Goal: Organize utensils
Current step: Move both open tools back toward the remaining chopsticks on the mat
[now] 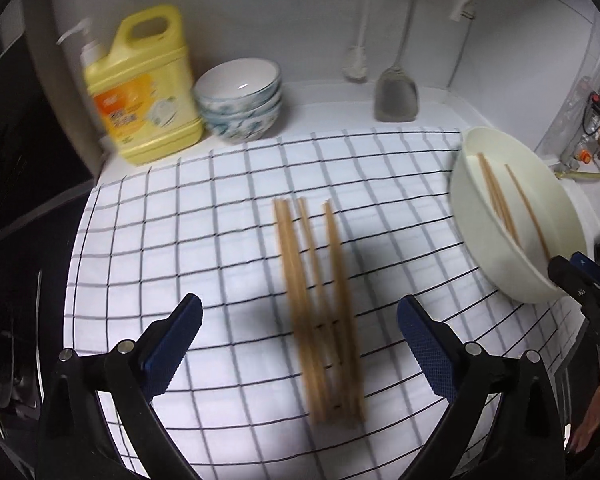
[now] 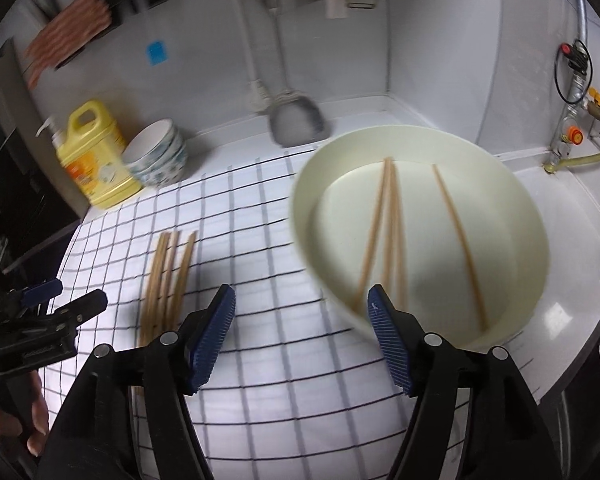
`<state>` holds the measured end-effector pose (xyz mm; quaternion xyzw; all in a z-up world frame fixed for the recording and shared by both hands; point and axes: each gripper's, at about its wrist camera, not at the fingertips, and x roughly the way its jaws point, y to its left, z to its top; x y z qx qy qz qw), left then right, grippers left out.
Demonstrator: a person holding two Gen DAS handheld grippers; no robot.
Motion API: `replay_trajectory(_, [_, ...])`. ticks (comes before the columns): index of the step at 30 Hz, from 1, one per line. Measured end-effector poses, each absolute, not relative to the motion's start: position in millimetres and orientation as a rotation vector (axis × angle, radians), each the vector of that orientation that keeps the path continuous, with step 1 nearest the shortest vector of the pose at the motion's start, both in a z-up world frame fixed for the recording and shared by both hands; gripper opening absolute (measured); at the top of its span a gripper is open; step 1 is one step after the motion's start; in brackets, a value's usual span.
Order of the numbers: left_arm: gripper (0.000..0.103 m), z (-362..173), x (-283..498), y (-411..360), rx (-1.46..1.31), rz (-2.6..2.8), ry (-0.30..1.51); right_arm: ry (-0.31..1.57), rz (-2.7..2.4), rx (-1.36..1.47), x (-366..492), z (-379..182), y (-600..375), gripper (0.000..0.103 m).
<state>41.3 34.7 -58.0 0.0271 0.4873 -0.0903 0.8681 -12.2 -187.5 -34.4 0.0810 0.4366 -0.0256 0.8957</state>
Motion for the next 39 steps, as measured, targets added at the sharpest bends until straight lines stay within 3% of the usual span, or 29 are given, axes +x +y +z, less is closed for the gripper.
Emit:
replay_trajectory(13, [0.096, -99, 20, 91, -0.005, -0.067, 1.074, 0.992, 0.087, 0.125, -11, -81, -123, 0.066])
replay_trajectory(39, [0.096, -127, 41, 98, 0.059, -0.073, 1.062, 1.042, 0.083, 0.138, 28, -139, -80, 0.066])
